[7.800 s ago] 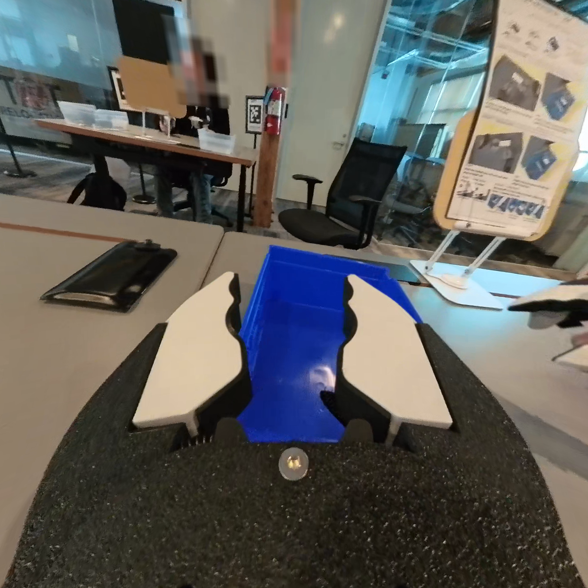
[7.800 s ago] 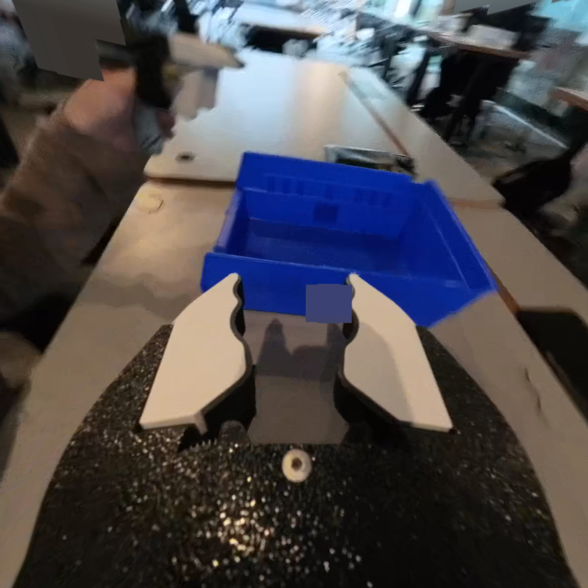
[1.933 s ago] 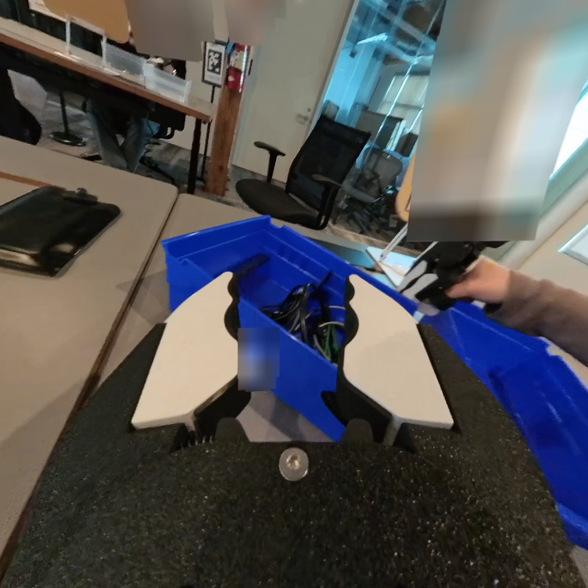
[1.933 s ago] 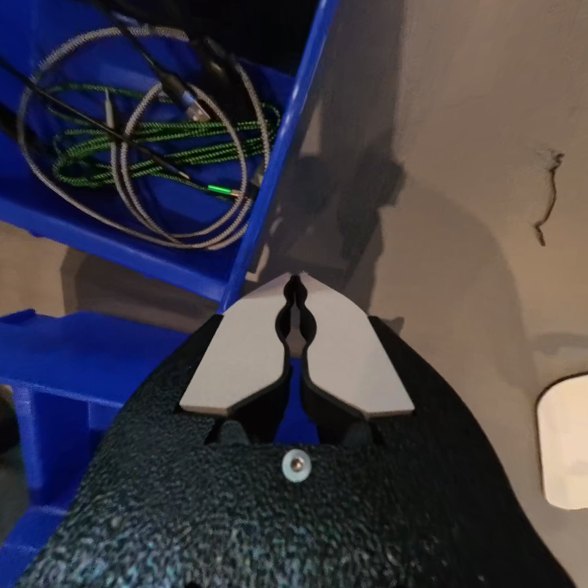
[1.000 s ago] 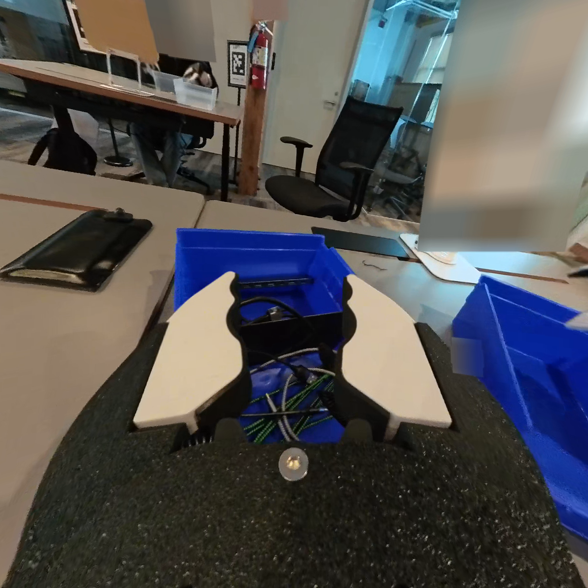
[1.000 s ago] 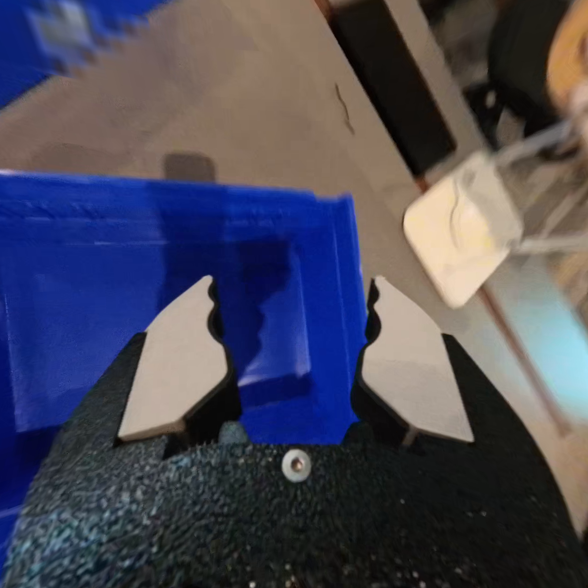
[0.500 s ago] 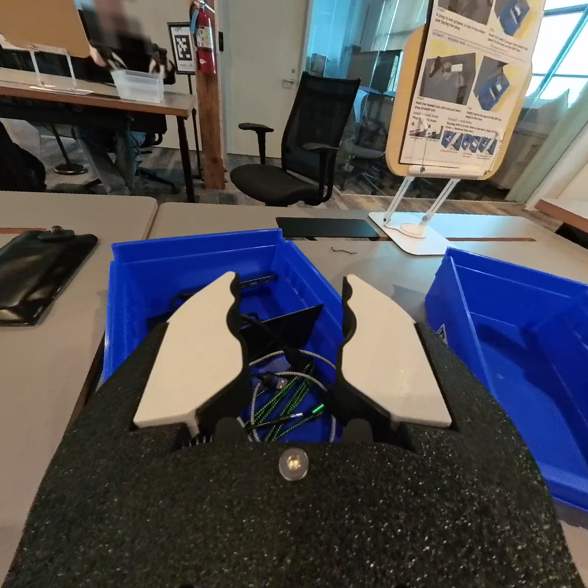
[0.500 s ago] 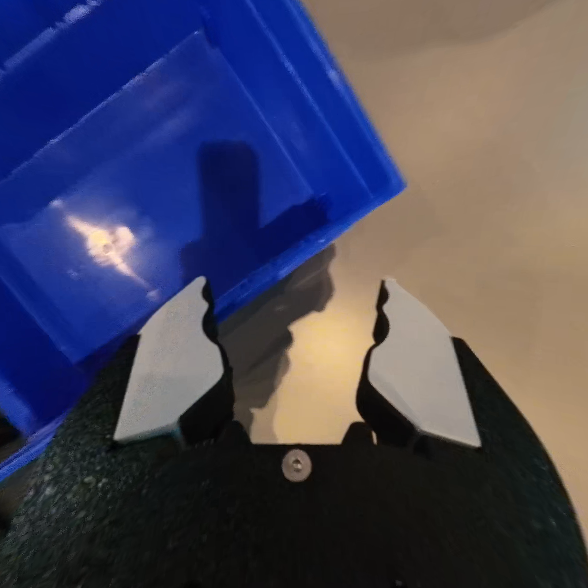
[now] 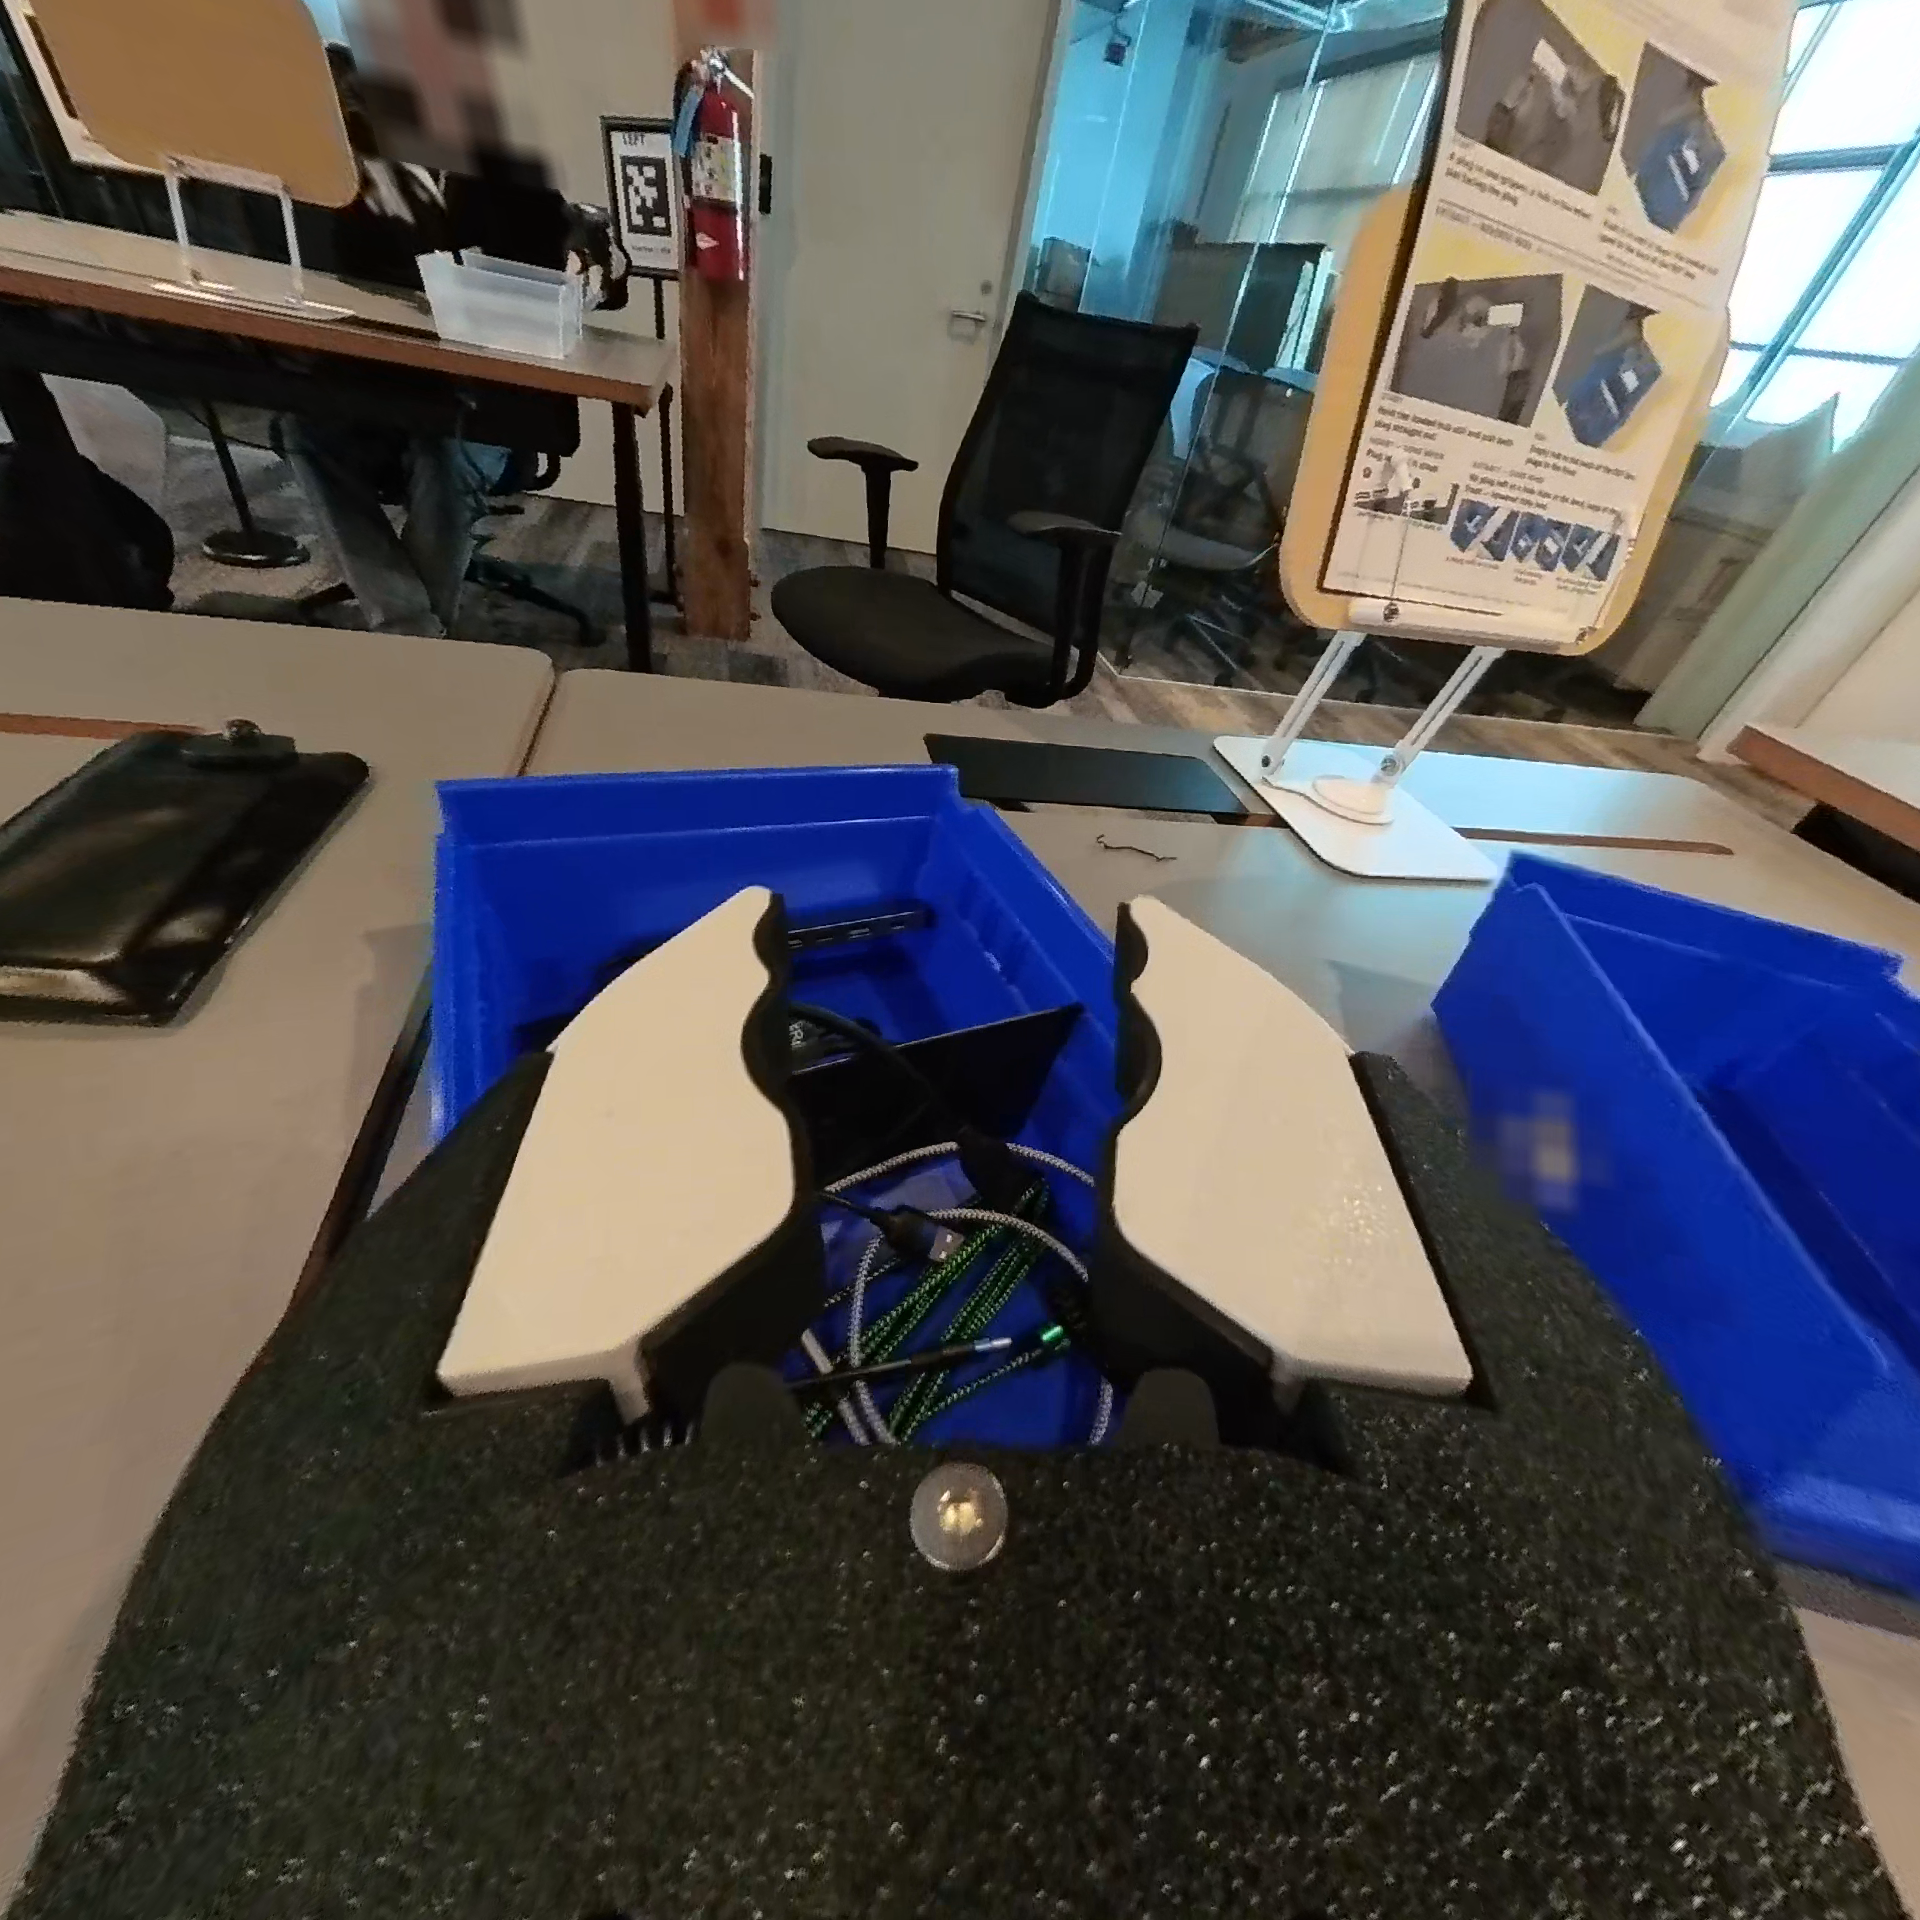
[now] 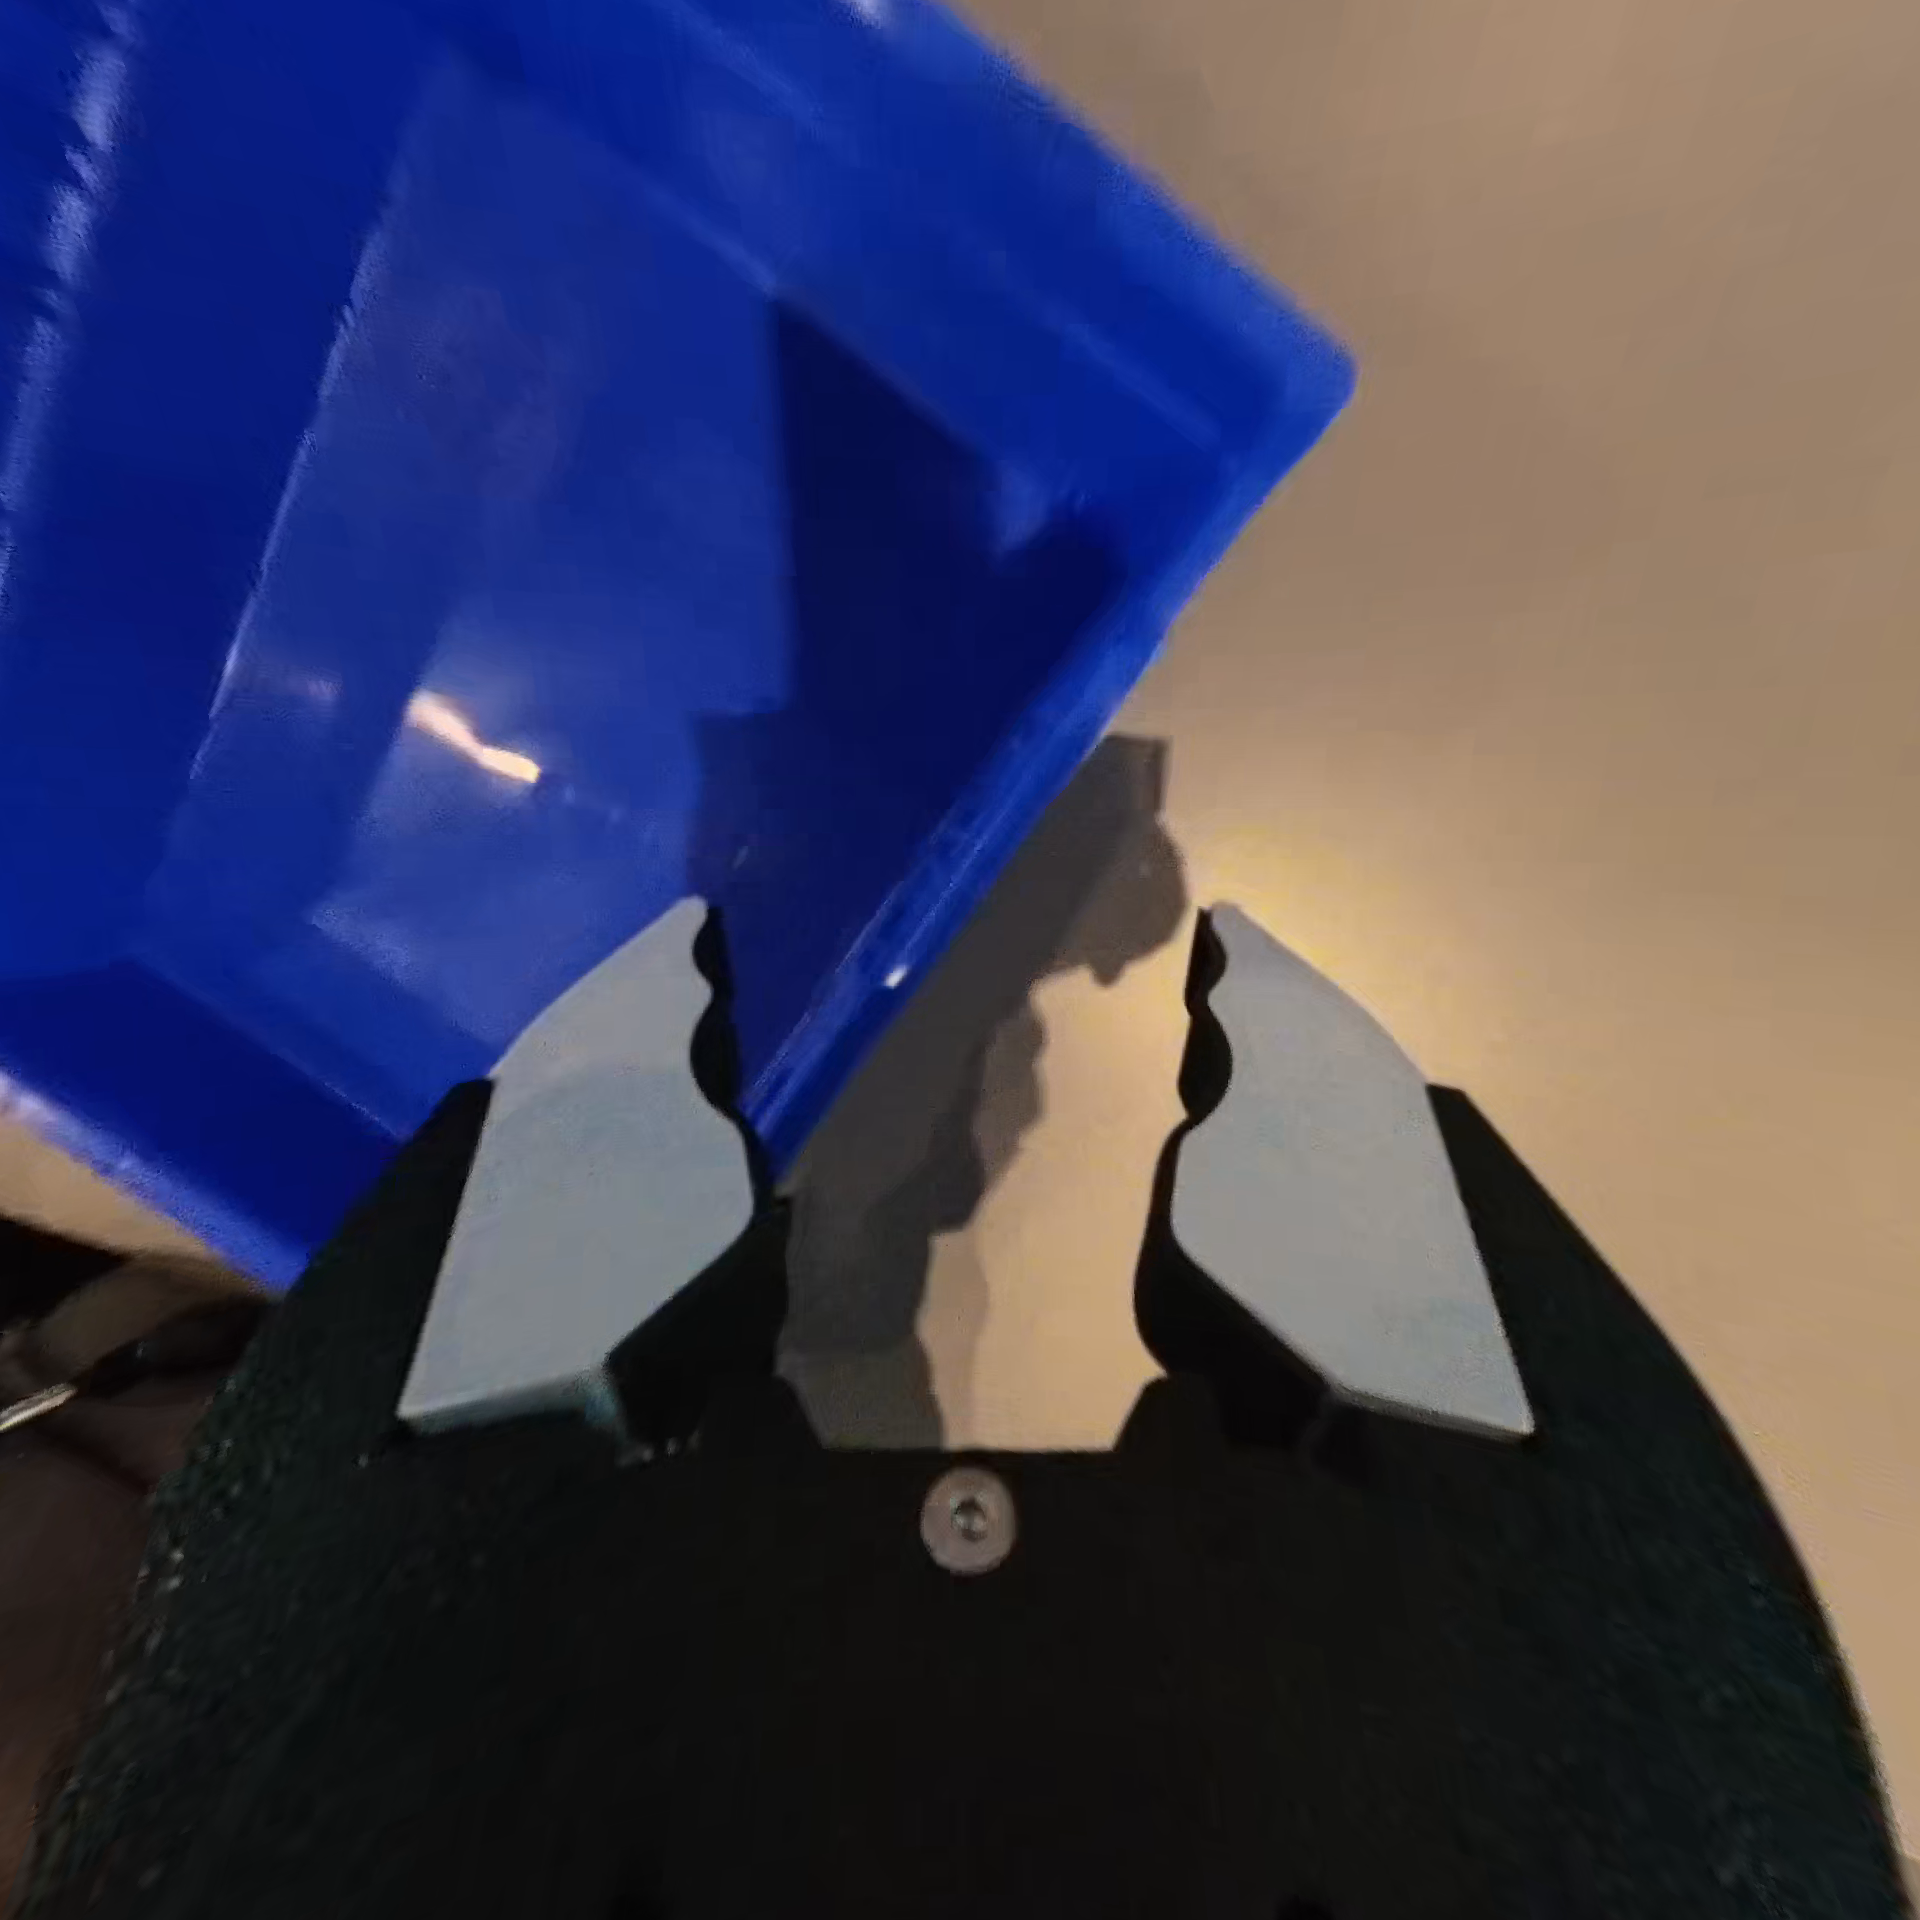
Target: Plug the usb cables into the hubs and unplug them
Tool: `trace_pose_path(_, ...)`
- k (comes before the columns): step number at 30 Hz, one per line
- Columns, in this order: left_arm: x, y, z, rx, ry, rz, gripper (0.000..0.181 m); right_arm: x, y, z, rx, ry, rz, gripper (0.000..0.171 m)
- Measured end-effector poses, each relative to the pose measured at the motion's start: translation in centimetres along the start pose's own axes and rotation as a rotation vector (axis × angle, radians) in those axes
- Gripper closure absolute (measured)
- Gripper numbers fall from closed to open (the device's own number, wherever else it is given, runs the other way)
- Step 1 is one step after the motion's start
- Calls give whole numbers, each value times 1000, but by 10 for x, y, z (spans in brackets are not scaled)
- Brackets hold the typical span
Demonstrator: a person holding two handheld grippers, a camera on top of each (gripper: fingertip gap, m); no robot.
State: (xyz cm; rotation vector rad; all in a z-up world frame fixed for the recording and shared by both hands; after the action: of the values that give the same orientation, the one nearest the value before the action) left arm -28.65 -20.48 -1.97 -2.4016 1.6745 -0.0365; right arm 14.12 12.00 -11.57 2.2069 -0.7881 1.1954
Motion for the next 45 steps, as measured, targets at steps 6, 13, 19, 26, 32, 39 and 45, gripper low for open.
trace_pose_path(6, -4, -5, 3, 0, 14, 20, 122, 3, 10, 5, -124, 47, -240, 154)
trace_pose_path(13, -7, -9, 5, -2, 26, 35, 121, 16, -41, 1, -58, 81, -57, 162)
trace_pose_path(19, -9, -12, 5, 5, 17, 49, 121, 33, -126, -5, -133, 62, 95, 167)
trace_pose_path(26, -16, -15, 14, 13, 55, 70, 122, 59, -215, -11, -159, 60, 114, 168)
trace_pose_path(32, -15, -9, 18, 18, 77, 47, 122, 61, -261, -13, -152, 45, 169, 167)
trace_pose_path(39, 6, 22, 16, -8, 111, -82, 120, 103, -219, -56, -201, -382, -69, 115)
trace_pose_path(45, 40, 56, 41, -78, 383, -216, 107, 187, -59, -93, 91, -886, -401, 112)
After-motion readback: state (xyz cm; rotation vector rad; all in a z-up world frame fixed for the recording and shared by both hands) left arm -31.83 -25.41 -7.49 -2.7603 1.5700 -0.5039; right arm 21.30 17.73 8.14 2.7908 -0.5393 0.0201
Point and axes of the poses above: each gripper's, where its closed fingertips meet, x back along the fingers, z out of its underside, y = z × x across the jaws, the point moved 4 cm from there along x, back along the fingers, and after that the axes turned 12 degrees about -y, right-handed, at the moved point
